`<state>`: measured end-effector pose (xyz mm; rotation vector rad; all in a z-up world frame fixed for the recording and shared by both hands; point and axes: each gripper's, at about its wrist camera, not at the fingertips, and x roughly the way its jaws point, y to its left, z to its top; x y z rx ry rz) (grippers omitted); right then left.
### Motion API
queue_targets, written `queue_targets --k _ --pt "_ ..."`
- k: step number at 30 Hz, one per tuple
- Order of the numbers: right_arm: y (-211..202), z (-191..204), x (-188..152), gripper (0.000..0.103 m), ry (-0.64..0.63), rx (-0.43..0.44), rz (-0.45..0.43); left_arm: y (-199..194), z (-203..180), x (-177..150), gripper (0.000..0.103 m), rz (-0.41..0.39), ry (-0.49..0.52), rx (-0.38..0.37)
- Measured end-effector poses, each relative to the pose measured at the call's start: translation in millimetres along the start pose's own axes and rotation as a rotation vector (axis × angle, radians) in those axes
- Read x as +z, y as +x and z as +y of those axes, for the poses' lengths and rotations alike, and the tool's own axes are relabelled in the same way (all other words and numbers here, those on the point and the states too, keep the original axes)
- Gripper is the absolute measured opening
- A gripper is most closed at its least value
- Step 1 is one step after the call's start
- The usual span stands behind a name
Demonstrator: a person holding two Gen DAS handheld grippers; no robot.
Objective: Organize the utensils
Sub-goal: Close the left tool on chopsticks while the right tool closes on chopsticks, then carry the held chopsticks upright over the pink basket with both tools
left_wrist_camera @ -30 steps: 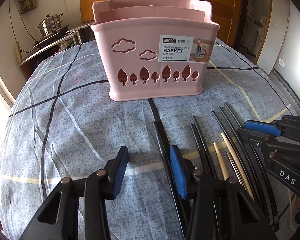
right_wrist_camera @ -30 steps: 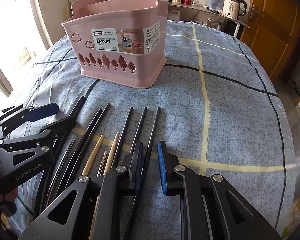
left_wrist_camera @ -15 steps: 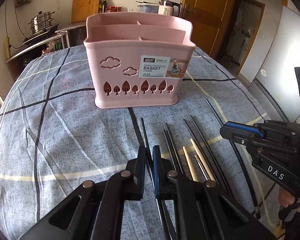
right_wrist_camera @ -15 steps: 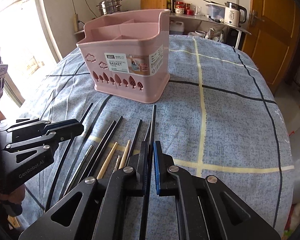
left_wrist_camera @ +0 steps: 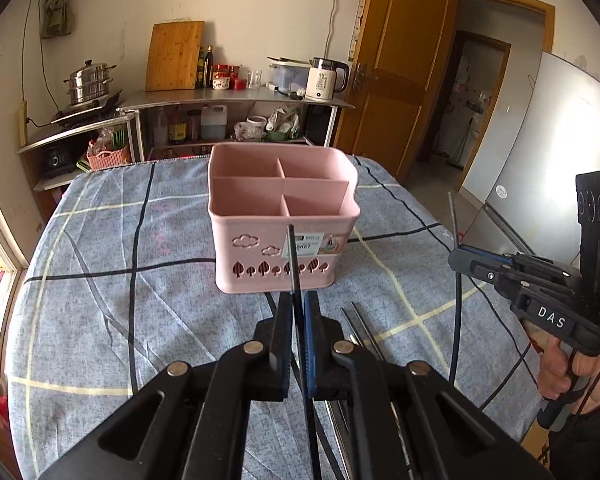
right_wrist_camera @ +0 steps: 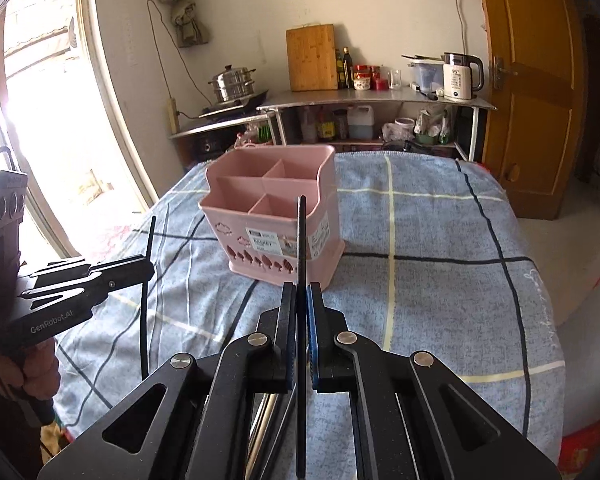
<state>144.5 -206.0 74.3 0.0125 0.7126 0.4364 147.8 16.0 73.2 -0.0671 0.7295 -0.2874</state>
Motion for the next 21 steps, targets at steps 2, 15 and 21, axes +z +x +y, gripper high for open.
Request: queue_targets --k 2,15,21 --pt "-9.5 -1.4 6.2 0.005 -0.002 0.000 -0.031 -6.7 0.1 5.6 0.006 -0.021 0.006 0.001" --pt "-20.6 13.1 36.2 0.005 -0.047 0.043 -0.072 -23.6 4.4 48.5 0.005 -0.080 0.020 0.009" --pt "-18.7 27.5 60.0 0.005 -0.067 0.063 -0.093 -31.9 6.7 70.1 0.005 -0.098 0.028 0.012"
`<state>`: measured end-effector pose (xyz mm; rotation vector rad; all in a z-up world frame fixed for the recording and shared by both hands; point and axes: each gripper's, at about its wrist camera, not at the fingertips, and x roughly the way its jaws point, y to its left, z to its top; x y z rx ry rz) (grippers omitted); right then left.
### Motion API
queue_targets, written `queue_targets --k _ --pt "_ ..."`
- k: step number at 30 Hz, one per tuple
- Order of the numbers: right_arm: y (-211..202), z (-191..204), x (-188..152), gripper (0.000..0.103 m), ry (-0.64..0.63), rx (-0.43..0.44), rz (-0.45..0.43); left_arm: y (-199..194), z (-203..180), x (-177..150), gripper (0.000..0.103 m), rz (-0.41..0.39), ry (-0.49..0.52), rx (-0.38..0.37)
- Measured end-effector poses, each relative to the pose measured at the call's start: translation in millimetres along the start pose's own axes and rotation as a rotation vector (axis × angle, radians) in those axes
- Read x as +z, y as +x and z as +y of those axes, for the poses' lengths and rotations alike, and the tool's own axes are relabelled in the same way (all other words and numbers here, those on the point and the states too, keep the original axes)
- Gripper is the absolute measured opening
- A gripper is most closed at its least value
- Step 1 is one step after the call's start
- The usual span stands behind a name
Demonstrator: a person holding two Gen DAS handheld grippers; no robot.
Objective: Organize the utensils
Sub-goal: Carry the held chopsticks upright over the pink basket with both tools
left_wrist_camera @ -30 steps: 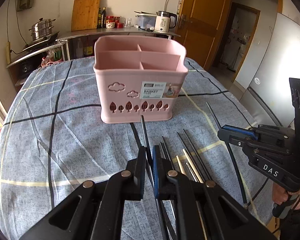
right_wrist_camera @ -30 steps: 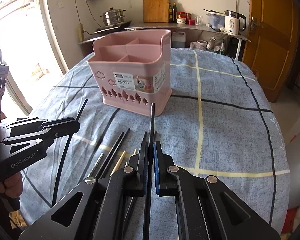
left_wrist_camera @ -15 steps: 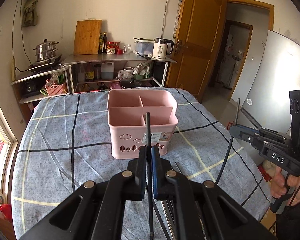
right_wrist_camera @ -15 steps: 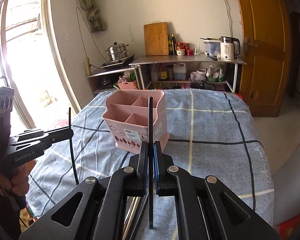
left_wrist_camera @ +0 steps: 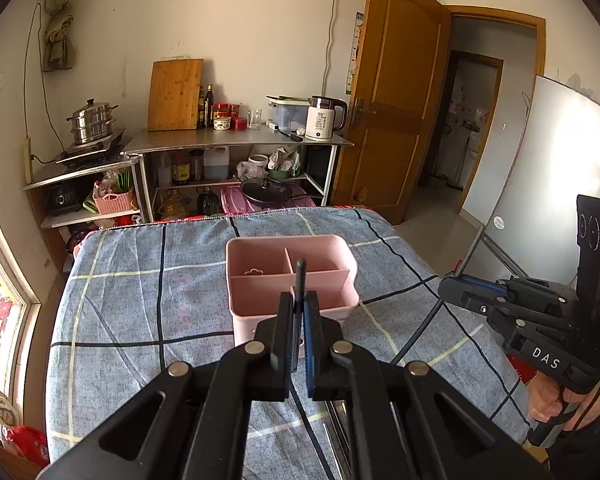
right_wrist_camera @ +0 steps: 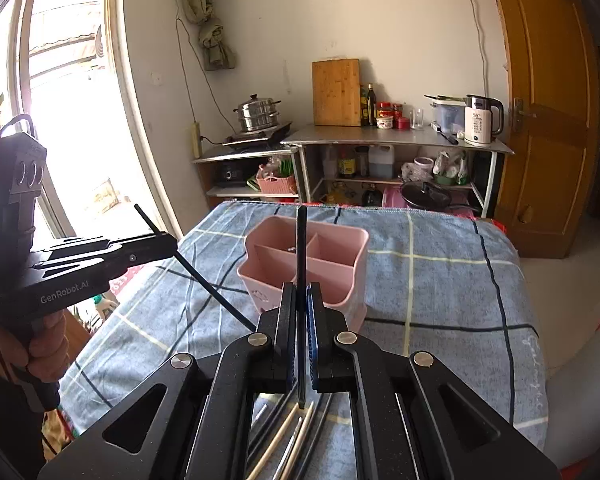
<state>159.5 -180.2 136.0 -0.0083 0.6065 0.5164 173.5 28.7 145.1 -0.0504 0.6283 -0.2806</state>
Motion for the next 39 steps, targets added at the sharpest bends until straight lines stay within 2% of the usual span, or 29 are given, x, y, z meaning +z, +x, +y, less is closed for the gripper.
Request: queue_targets --k 7,14,18,23,29,39 --pt "6.5 11.0 40.3 0.005 -0.020 0.020 -0.055 1.0 6.9 34.1 0.005 -0.028 -0.001 -0.005" --pt "18.6 12.1 76.3 0.005 -0.009 0.038 -0.120 2.3 17.8 71.5 0.005 -0.070 -0.010 0.022" --pt "34.1 9.5 86.1 0.005 0.007 0.036 -0.129 9.3 25.1 87.2 0.005 -0.093 -0.020 0.033" --pt "46.0 3.1 91.7 0.005 0.039 0.052 -0.119 19.8 31.4 101.8 0.005 -0.085 -0.038 0.030" --pt "43.4 6.7 98.9 0.005 0.028 0.052 -0.142 23.7 26.4 105.3 0.005 -0.099 -0.014 0.033" --pt "83.0 5.9 69.2 0.005 0.028 0.035 -0.057 62.6 37.6 72.3 0.005 -0.011 -0.048 0.010"
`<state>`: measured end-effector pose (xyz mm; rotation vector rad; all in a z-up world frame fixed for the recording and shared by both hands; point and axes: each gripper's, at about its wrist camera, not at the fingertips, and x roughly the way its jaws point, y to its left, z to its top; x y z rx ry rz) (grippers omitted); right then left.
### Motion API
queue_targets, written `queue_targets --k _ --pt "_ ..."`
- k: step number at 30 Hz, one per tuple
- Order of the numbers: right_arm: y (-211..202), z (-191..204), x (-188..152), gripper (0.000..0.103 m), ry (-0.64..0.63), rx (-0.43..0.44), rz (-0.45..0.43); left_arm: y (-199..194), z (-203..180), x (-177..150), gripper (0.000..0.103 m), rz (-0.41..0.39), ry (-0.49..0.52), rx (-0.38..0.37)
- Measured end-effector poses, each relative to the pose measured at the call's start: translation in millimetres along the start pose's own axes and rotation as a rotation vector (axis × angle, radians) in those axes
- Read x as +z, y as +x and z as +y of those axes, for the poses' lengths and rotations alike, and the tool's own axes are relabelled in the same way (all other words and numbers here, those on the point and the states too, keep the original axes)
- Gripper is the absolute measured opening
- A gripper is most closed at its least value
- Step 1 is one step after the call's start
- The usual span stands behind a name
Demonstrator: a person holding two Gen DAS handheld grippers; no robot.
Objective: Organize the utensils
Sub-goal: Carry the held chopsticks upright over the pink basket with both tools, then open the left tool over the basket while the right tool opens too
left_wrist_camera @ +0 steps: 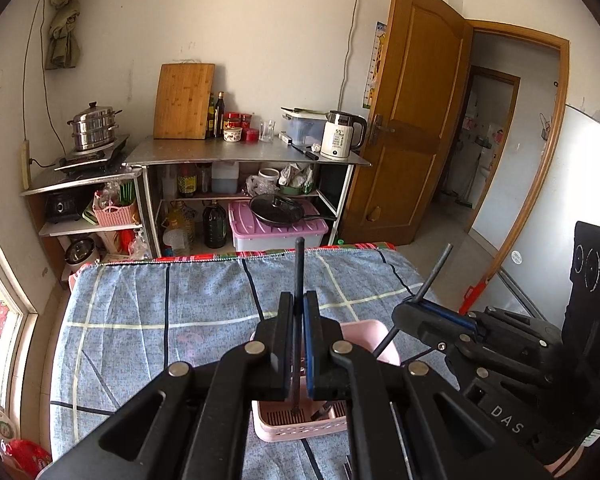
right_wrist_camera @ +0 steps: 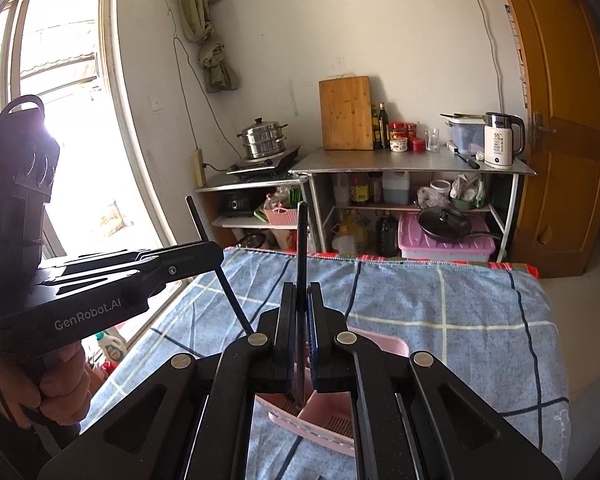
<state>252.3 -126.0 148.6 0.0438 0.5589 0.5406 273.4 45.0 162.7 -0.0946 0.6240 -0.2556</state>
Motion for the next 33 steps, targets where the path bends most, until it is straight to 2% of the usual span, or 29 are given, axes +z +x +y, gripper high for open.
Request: queue_targets --k 9,14,18,22,26,33 --pt "14.5 -4.6 -25.8 0.005 0.005 -0.021 0.059 16.9 5.5 -33.3 0.005 0.045 -0.030 -0.003" --pt "14.8 -7.3 -31.6 0.007 0.005 -0.034 0.071 17.1 11.0 -45.1 0.007 0.040 -0.054 0.011" --pt "6.4 -7.9 -34.1 0.017 0.008 -0.039 0.058 5.6 13.7 -50.3 0.032 -0.002 -0.059 0.030" --pt "-7.3 -6.3 -36.6 0.018 -0.008 -0.057 0.032 -11.0 15.9 -57.0 0.036 -0.043 -0.073 0.035" --pt "-23.4 -1.4 -42.6 0.025 -0.027 -0.072 0.005 -26.7 15.4 -66.5 0.039 -0.073 -0.073 0.043" --pt "-55.7 3.4 -59.2 0.026 -0.036 -0.110 -0.043 -55.6 6.8 -88.9 0.043 -0.124 -0.067 0.035"
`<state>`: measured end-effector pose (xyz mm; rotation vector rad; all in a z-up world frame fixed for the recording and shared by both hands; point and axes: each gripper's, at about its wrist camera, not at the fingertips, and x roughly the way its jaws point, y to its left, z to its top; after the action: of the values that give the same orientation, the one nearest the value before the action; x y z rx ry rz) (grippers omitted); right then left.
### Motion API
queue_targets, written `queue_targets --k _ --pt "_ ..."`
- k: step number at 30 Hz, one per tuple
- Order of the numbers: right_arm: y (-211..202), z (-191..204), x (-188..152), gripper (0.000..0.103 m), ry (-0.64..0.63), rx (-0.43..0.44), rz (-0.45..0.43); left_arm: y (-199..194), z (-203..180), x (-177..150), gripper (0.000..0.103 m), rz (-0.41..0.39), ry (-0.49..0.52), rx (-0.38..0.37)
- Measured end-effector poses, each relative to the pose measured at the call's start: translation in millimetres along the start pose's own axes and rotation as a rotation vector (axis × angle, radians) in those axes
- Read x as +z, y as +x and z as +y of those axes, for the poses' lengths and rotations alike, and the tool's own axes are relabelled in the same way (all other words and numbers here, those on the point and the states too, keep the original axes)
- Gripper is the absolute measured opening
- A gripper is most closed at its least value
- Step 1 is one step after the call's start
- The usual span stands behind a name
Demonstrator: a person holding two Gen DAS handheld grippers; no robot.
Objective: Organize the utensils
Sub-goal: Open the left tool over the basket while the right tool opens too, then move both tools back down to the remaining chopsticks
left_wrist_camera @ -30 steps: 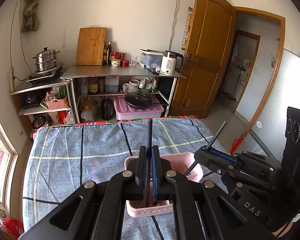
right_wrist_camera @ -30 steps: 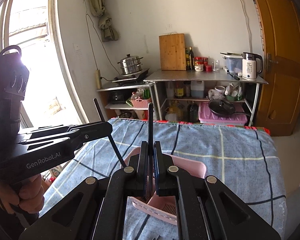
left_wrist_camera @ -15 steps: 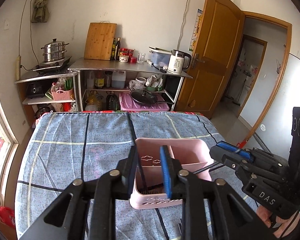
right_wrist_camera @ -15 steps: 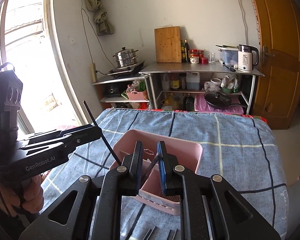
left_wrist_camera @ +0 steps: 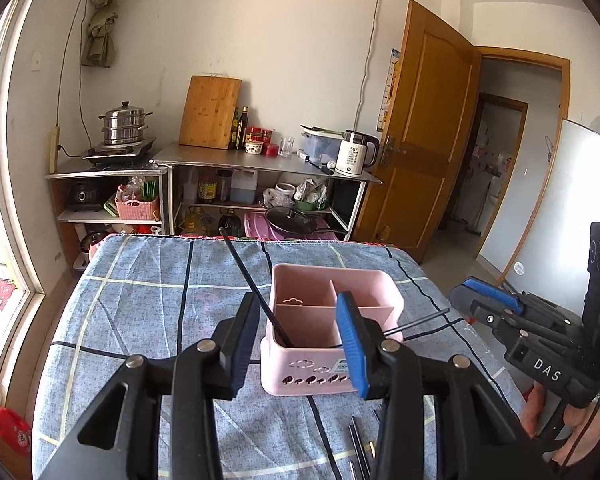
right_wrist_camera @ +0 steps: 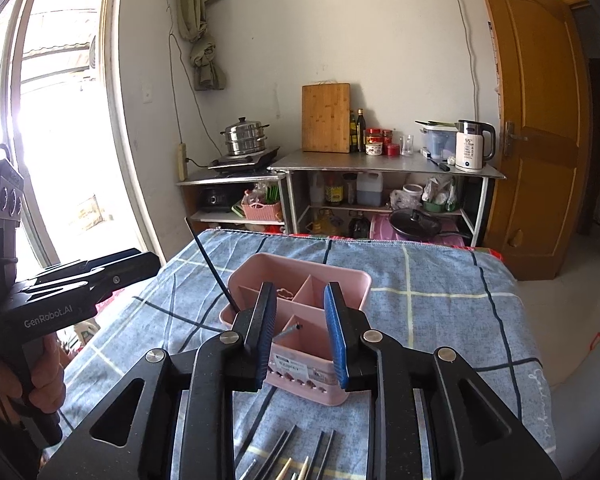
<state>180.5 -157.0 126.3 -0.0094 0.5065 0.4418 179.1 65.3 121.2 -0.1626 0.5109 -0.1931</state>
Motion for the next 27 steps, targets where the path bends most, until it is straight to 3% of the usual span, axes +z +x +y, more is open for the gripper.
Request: queue_targets --k 10,27 --pt "-47.3 -1.7 -39.5 0.026 0.034 -0.031 -0.035 -33.1 -24.2 -50.0 0.044 -0.009 0.014 0.004" --pt "-73.2 1.4 -114.4 0.027 0.048 -0.024 0.055 -55.3 -44.9 -124.5 0.044 0.034 0.019 0.069"
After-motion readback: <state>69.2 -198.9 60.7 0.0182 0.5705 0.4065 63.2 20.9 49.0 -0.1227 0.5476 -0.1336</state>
